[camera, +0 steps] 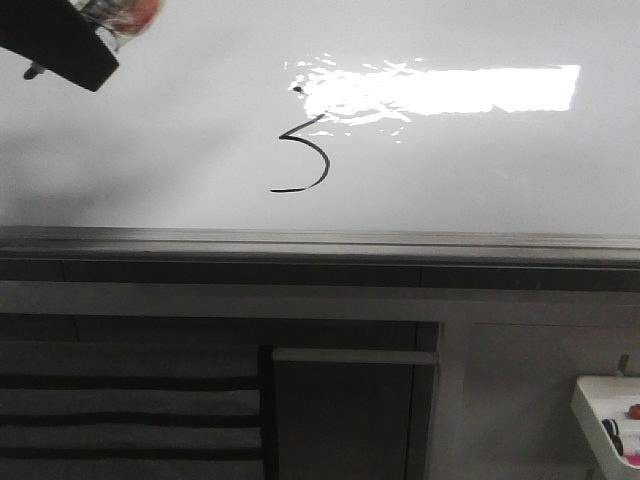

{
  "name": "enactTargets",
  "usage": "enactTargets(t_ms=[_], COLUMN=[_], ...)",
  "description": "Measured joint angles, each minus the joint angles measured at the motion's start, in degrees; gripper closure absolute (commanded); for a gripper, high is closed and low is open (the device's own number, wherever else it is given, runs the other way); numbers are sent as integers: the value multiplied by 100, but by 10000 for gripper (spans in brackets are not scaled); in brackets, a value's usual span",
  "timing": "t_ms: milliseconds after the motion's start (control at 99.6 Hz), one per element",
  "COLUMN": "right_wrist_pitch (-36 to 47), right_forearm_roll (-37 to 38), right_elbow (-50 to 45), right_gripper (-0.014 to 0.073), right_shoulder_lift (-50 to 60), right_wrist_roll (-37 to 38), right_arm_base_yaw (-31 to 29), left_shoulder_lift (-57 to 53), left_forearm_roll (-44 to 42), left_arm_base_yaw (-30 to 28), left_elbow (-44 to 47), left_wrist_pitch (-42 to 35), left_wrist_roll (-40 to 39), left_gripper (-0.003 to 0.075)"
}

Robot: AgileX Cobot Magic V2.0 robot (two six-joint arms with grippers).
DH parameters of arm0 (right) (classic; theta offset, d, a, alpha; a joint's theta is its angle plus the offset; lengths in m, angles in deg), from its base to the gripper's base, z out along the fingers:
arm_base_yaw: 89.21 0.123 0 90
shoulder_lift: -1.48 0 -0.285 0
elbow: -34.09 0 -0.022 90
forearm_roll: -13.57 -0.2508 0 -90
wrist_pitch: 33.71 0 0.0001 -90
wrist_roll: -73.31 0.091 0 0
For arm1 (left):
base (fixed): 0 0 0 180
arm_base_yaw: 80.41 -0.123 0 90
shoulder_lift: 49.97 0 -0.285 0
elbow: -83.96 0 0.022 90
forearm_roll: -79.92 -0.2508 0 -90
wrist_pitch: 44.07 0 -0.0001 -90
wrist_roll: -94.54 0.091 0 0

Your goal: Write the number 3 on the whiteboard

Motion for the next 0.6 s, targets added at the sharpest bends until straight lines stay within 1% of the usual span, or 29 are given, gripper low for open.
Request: enactTargets(t_ms=[121, 241, 402, 603], right_wrist_pitch=[0, 0, 26, 63], right_forearm_roll=[11, 11, 11, 11], right_elbow=[-174, -336, -507, -559], right_gripper=[306, 306, 306, 306], right_shoulder_lift=[162, 186, 175, 175], right_wrist_roll=[60, 82, 82, 82], right_arm_base_yaw=[-290, -318, -318, -318], left_shoulder_lift=[35, 206, 580, 828], left_forearm_roll=[425, 613, 866, 973], left_arm_base_yaw=[-440, -542, -545, -545], left_elbow=[357, 559, 596, 596], left_wrist_pitch=[-859, -1449, -1838, -2016], left_wrist_roll=[-62, -68, -76, -81], left_gripper=[739, 739, 739, 739])
